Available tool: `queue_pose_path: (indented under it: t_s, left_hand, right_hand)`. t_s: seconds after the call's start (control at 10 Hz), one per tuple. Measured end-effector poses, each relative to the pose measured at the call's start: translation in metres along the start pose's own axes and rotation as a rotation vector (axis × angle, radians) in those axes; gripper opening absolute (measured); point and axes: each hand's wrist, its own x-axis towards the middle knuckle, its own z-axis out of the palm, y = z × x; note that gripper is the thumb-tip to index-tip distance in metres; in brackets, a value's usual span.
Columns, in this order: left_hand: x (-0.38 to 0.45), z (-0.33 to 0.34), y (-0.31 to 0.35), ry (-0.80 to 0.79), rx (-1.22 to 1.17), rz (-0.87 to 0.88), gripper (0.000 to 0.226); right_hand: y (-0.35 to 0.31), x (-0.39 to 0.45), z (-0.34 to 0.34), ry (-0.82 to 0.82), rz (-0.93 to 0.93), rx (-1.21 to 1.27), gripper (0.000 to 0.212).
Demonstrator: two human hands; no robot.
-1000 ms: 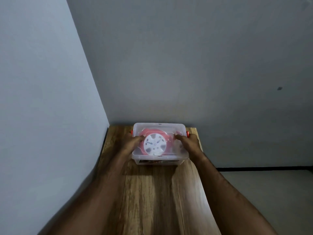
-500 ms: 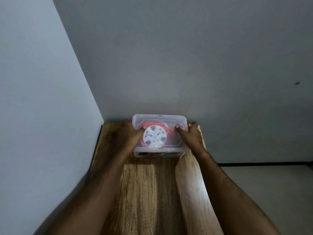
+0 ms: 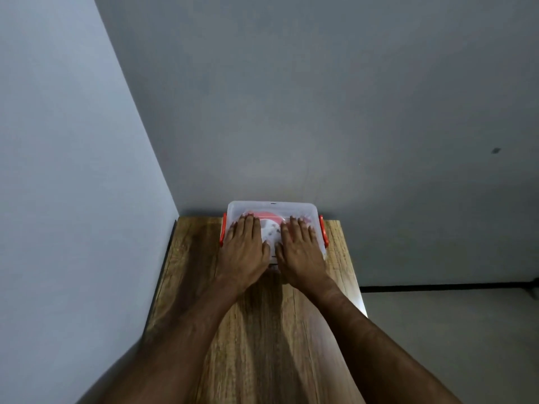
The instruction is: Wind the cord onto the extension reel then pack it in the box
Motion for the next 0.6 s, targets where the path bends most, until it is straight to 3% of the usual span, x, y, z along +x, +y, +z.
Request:
queue_pose_path:
  t_s: [0.3,0.4,0.5,0.6]
  left_hand:
    - [0.005,-0.001,-0.002,0.024,0.085,0.042,0.074]
    - [0.005,-0.001,-0.003,-0.025,0.074,0.028,0.076]
    - [0.007,-0.010,0.000,-0.032,0.058,-0.006,0.075]
    - [0.009,-0.021,0.003,0.077,0.077,-0.033,0.071]
  right_hand:
    - [-0.002,0.008,-0.004,-0.049,0.039,-0.074,0.074]
    - [-0.003,0.009,-0.006,-0.070,0.059,-0.047,0.067]
    - [-0.005,0.000,-0.013,-0.016,-0.018,-0.016,0.077]
    - [-0.004,-0.008,-0.026,0.124,0.025,0.051,0.078]
